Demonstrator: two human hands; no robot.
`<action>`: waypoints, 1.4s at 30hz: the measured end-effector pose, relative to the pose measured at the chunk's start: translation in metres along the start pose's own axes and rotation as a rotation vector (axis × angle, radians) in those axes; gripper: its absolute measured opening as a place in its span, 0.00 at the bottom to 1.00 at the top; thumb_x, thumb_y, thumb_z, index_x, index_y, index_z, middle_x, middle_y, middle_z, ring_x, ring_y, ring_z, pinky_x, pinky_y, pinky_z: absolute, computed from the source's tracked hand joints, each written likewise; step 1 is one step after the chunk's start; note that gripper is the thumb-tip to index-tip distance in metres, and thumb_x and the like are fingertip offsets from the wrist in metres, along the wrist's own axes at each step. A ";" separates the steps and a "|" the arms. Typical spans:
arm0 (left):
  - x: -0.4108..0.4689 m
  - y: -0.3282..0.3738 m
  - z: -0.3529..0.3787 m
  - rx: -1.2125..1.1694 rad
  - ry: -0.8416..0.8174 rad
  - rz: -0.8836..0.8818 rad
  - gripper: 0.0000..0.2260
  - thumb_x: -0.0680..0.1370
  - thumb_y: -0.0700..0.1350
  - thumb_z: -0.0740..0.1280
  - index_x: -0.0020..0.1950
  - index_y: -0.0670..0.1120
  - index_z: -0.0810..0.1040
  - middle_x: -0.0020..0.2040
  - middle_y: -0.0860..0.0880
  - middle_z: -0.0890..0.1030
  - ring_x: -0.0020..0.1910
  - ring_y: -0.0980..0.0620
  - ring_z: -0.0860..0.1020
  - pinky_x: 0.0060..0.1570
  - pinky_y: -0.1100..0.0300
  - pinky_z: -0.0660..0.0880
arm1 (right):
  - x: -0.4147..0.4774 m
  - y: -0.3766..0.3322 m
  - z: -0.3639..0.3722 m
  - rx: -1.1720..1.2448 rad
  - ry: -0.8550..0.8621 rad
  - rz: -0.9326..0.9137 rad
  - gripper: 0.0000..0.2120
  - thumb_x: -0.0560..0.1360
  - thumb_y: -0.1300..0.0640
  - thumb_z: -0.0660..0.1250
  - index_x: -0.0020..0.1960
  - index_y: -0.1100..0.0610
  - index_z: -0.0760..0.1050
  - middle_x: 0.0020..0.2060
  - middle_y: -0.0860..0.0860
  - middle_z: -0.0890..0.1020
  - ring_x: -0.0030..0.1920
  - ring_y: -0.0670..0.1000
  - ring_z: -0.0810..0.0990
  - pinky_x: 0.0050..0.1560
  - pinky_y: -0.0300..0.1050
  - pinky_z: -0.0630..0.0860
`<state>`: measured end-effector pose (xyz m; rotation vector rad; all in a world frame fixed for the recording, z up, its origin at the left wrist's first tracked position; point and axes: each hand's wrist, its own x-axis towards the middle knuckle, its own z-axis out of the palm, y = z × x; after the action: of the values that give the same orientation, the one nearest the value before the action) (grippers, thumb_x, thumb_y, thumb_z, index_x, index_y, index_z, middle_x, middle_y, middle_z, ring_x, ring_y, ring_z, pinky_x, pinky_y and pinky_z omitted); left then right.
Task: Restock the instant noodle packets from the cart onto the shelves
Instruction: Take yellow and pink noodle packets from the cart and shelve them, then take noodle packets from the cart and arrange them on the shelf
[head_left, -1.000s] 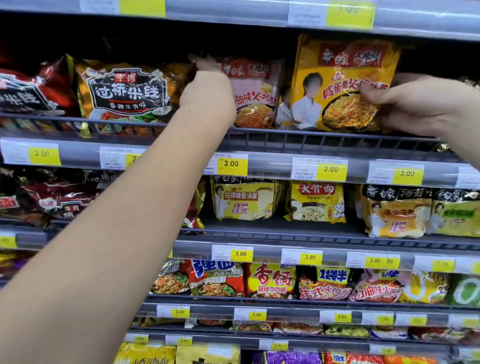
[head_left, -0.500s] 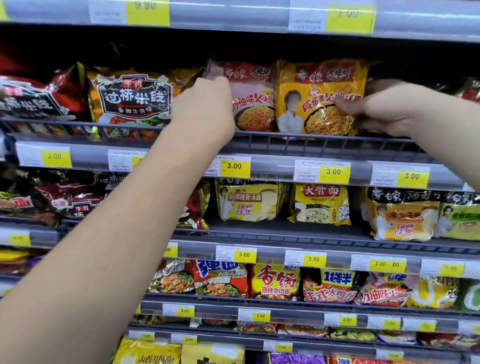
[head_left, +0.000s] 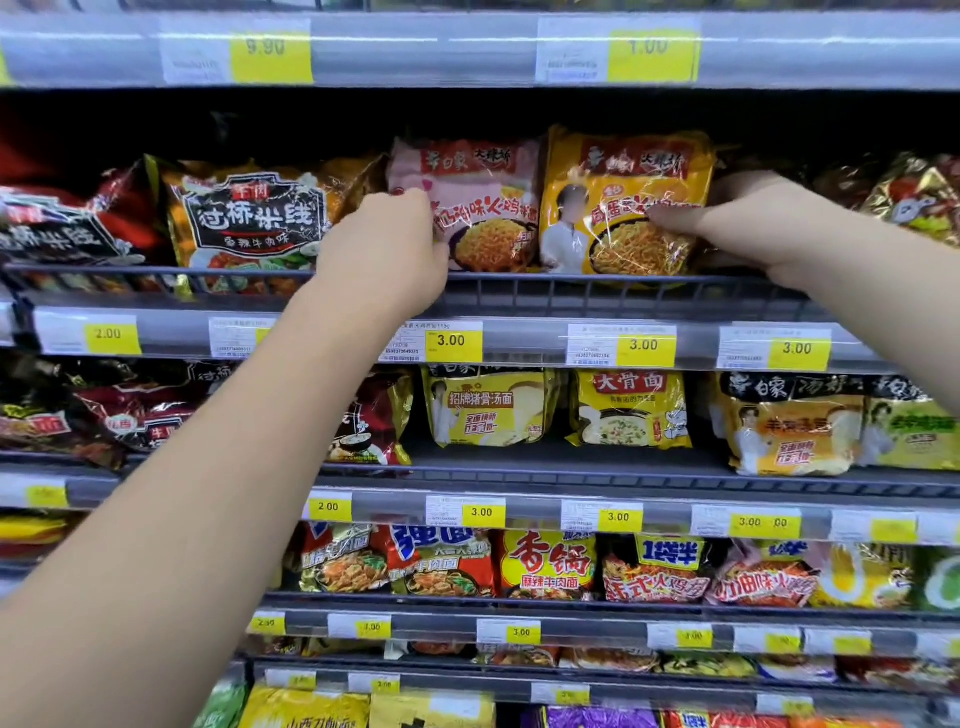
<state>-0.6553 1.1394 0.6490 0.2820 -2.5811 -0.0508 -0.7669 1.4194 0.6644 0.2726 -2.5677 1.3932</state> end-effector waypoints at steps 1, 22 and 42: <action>-0.002 -0.001 -0.001 -0.030 0.010 -0.002 0.21 0.83 0.53 0.62 0.71 0.42 0.70 0.63 0.37 0.75 0.61 0.34 0.76 0.54 0.43 0.74 | -0.001 0.000 -0.003 -0.033 0.013 -0.014 0.29 0.67 0.36 0.78 0.60 0.53 0.80 0.55 0.51 0.85 0.57 0.54 0.83 0.61 0.53 0.80; -0.076 -0.022 -0.034 -1.231 0.074 0.026 0.12 0.80 0.49 0.70 0.63 0.52 0.78 0.60 0.54 0.84 0.62 0.58 0.81 0.64 0.51 0.77 | -0.107 -0.018 -0.005 0.508 -0.218 -0.293 0.23 0.67 0.49 0.76 0.61 0.55 0.79 0.50 0.49 0.87 0.57 0.50 0.85 0.57 0.45 0.82; -0.236 -0.148 -0.109 -1.100 0.324 -0.349 0.21 0.74 0.53 0.73 0.65 0.48 0.79 0.62 0.45 0.83 0.64 0.47 0.81 0.61 0.46 0.79 | -0.180 -0.126 0.146 0.665 -0.803 -0.500 0.15 0.75 0.55 0.73 0.62 0.52 0.79 0.56 0.55 0.86 0.57 0.52 0.86 0.52 0.45 0.83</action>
<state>-0.3744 1.0463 0.6080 0.2684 -1.8119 -1.3519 -0.5749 1.2408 0.6395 1.7378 -2.0988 2.1402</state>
